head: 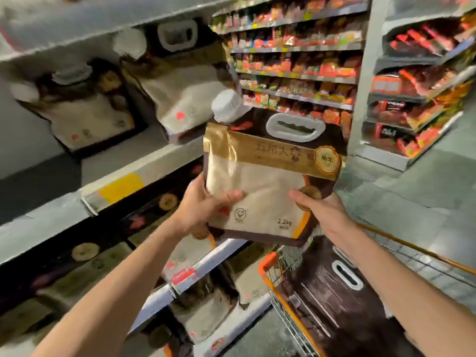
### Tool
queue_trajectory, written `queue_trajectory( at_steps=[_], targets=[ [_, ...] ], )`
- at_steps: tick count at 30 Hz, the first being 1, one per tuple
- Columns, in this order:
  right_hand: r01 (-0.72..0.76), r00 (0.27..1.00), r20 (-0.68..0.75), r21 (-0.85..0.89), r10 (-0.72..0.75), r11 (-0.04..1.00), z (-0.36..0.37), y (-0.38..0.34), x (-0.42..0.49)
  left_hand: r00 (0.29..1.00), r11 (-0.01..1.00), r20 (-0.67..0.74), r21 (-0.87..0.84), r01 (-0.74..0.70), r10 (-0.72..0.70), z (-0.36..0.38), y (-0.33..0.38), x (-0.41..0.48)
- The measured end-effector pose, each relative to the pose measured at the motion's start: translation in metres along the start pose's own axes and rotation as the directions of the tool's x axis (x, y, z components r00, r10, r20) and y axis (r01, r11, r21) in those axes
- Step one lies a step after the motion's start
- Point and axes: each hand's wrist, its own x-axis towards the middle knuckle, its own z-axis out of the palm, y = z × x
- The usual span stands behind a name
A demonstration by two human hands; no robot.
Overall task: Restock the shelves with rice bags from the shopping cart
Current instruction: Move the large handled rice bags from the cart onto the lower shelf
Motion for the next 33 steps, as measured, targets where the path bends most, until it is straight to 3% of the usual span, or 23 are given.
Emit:
queue_trajectory(
  at_steps=[4,11,15,18,22,25,29,33],
  targets=[
    [0.127,0.986,0.111,0.004,-0.126,0.992,0.077,-0.042,0.007,0.976,0.985,-0.151,0.093,-0.144,0.157,-0.072,0.021,-0.023],
    [0.292,0.931,0.214,0.046,-0.295,0.955,0.190,-0.087,0.014,0.859,0.931,-0.365,0.193,-0.309,0.360,-0.169,0.029,-0.053],
    [0.291,0.900,0.323,0.055,-0.292,0.955,0.233,-0.117,0.017,0.793,0.897,-0.427,0.286,-0.337,0.434,-0.216,0.032,-0.054],
    [0.168,0.828,0.487,0.256,-0.277,0.952,0.265,-0.143,0.021,0.748,0.886,-0.476,0.279,-0.370,0.462,-0.247,0.033,-0.047],
    [0.269,0.782,0.476,0.325,-0.403,0.907,0.303,-0.156,0.043,0.713,0.881,-0.517,0.283,-0.379,0.473,-0.281,0.024,-0.033],
    [0.349,0.771,0.464,0.265,-0.436,0.899,0.332,-0.152,0.063,0.707,0.880,-0.528,0.234,-0.412,0.471,-0.303,0.012,-0.024],
    [0.510,0.771,0.486,-0.083,-0.412,0.856,0.356,-0.138,0.084,0.678,0.932,-0.639,0.254,-0.260,0.364,-0.311,-0.008,-0.016],
    [0.415,0.854,0.449,-0.284,-0.263,0.865,0.372,-0.123,0.102,0.717,0.965,-0.648,0.212,-0.154,0.257,-0.320,-0.024,-0.004]
  ],
)
